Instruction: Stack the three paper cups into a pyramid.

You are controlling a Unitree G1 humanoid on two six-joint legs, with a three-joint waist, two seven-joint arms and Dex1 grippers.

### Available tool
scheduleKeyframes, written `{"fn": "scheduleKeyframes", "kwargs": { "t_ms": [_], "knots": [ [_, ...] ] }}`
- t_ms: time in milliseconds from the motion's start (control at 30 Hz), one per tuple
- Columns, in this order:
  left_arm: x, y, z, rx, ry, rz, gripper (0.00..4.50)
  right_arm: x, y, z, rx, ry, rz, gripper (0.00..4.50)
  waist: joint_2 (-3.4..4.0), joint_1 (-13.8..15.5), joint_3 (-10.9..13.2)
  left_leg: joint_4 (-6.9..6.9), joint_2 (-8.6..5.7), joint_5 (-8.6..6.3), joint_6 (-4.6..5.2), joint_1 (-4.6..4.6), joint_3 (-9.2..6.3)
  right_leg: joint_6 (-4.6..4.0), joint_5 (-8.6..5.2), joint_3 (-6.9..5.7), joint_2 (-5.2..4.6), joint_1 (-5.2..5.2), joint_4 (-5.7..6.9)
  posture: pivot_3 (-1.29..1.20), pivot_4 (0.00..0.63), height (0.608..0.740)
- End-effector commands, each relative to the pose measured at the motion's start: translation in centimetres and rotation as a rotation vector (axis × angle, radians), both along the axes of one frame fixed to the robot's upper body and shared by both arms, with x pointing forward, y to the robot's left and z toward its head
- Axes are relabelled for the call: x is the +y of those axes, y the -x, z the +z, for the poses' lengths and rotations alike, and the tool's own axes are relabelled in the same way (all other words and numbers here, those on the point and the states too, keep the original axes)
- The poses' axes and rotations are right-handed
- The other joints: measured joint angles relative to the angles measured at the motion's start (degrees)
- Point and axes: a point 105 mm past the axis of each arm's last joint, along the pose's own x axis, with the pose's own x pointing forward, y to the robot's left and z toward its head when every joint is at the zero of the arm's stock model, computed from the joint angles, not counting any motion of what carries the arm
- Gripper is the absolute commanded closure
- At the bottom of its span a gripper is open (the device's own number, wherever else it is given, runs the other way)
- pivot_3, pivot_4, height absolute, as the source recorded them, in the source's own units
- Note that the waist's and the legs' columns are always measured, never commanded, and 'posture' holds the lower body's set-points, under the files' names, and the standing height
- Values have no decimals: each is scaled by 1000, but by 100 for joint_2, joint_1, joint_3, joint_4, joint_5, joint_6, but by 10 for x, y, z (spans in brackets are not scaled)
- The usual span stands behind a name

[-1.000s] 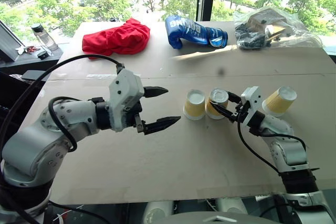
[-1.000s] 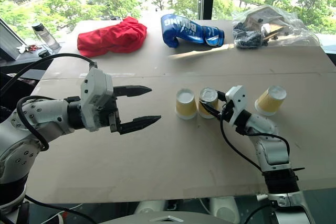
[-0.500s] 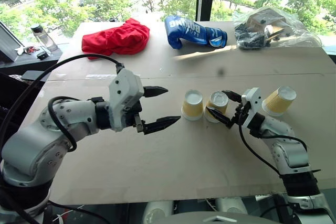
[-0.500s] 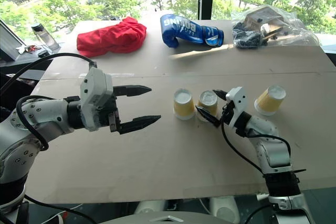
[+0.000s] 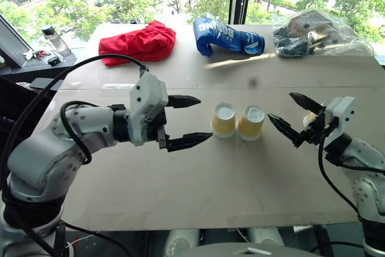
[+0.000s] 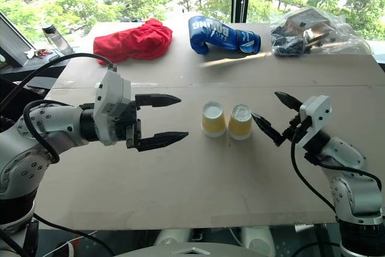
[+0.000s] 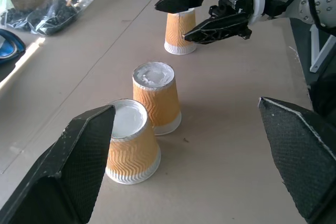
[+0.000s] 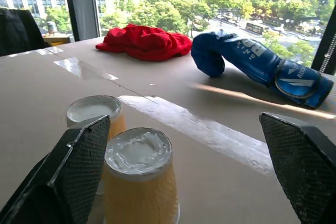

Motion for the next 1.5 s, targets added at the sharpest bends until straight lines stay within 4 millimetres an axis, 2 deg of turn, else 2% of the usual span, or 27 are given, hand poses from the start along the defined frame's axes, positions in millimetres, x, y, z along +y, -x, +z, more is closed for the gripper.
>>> {"fn": "scheduleKeyframes", "kwargs": {
  "t_ms": [33, 267, 467, 767, 1167, 1500],
  "knots": [
    [-6, 4, 15, -8, 30, -78, 0, -52, 1, 18, -101, 30, -264, 17, 0, 5, 0, 1, -1, 0, 0, -3, -1, 0, 0, -1, 0, -1, -3, 0, 150, 740],
    [-15, -4, 23, -25, 37, -107, 0, -86, 5, 1, -53, 38, -387, 17, -1, -38, 1, 3, 0, 0, 0, 2, 7, 2, 0, 11, 11, 0, 1, 0, 150, 740],
    [-16, -6, 24, -39, 22, -98, 0, -83, 2, -21, 49, 12, -352, 17, -1, -31, 1, 2, 3, 0, 2, 5, 9, 2, 0, 14, 15, 0, 3, 0, 150, 740],
    [-16, -5, 22, -43, 27, -60, 0, -104, -16, -26, 83, -14, -417, 17, -2, -27, 2, 2, 2, 0, 2, 5, 11, 1, 0, 18, 13, 0, 2, 0, 150, 740],
    [-12, -3, 21, -50, 31, -25, 0, -101, -35, -37, 114, -118, -432, 17, -2, -31, 4, 2, 2, 0, 2, 6, 11, 8, 5, 19, 14, 0, 2, 0, 150, 740],
    [-11, -4, 22, -55, 36, -23, 0, -94, -37, -39, 114, -138, -426, 17, -1, -24, 3, 3, 2, 0, 1, 5, 12, 11, 7, 18, 13, 0, 1, 0, 150, 740]
  ]
}}
